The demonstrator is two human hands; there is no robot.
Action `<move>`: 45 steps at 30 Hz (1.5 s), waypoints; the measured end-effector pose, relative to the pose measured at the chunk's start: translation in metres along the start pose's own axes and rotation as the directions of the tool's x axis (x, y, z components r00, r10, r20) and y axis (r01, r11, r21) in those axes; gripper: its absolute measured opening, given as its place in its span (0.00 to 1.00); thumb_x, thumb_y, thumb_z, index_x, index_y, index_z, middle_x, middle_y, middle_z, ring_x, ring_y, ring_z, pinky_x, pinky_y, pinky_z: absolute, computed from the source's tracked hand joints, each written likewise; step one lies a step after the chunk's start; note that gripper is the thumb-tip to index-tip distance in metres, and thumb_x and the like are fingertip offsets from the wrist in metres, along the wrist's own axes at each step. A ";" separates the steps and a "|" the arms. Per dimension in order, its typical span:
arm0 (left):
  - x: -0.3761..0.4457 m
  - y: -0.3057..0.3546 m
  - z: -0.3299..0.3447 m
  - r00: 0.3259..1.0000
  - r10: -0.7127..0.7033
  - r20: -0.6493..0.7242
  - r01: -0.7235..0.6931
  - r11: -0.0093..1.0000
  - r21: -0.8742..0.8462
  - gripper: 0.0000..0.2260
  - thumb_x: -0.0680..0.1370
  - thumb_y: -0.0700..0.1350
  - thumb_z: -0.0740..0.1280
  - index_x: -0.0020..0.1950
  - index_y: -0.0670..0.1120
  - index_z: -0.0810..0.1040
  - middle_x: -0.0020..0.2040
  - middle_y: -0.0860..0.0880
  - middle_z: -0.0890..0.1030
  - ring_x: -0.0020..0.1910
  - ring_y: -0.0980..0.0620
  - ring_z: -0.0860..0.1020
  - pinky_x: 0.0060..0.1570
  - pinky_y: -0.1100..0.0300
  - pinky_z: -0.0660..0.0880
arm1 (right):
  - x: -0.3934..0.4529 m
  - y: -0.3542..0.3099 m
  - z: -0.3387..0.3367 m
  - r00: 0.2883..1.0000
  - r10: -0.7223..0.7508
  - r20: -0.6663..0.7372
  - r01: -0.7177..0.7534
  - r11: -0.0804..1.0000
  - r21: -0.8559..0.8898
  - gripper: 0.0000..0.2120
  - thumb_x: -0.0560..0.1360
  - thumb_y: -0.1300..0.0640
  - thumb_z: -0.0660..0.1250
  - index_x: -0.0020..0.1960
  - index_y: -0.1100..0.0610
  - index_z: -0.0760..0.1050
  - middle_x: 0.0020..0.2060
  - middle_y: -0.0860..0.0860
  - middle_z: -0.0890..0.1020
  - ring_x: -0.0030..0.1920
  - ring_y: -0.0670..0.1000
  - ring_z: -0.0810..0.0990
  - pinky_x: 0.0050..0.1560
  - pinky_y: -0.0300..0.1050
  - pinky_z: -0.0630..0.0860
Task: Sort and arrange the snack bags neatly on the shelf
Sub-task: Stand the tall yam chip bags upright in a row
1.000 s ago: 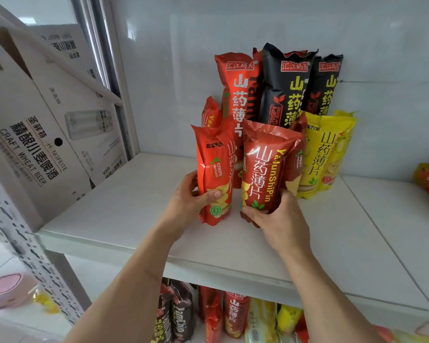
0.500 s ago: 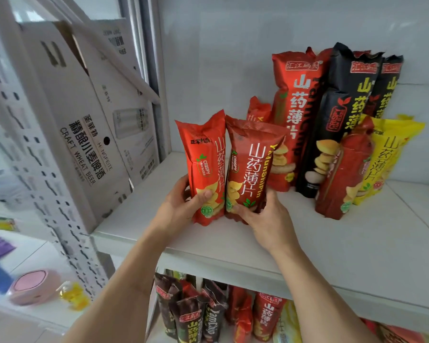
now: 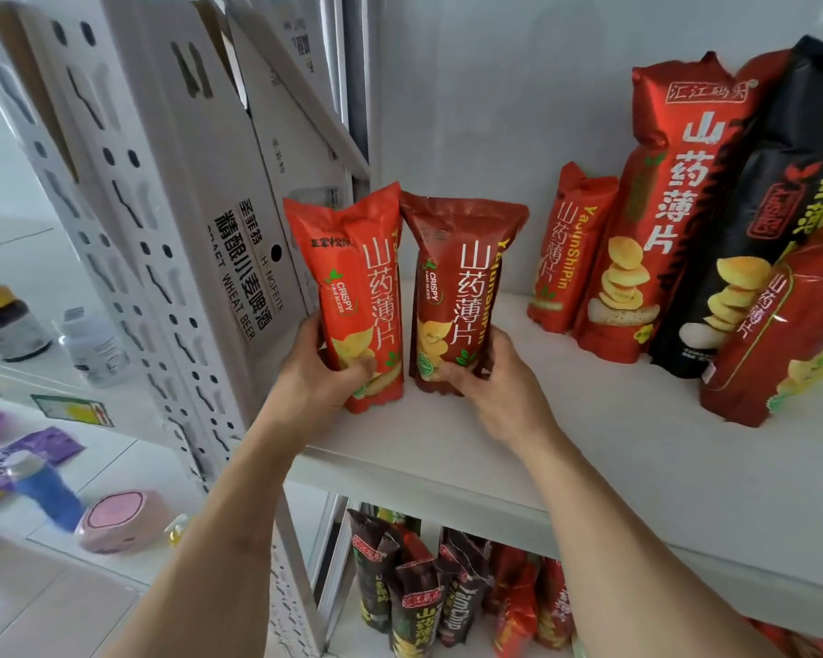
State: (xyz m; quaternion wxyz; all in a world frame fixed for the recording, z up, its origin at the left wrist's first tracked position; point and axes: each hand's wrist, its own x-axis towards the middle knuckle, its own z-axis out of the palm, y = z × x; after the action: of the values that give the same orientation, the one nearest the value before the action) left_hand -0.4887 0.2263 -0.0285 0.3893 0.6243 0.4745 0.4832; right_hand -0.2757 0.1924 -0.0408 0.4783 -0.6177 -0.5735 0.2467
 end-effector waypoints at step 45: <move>-0.078 0.096 0.316 0.917 0.308 0.255 -0.396 0.791 0.467 0.28 0.79 0.58 0.66 0.76 0.49 0.64 0.71 0.52 0.71 0.68 0.50 0.70 0.62 0.52 0.72 | -0.063 0.080 -0.298 0.838 -0.305 -0.452 0.007 0.835 -0.551 0.11 0.78 0.50 0.66 0.56 0.54 0.80 0.45 0.51 0.85 0.45 0.55 0.82 0.43 0.45 0.73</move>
State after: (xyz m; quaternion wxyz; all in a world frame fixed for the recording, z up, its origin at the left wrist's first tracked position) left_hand -0.1667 0.1187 -0.0289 0.1510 0.8200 0.4262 0.3510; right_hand 0.0026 0.0502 -0.0010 0.4465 -0.7168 -0.5172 -0.1393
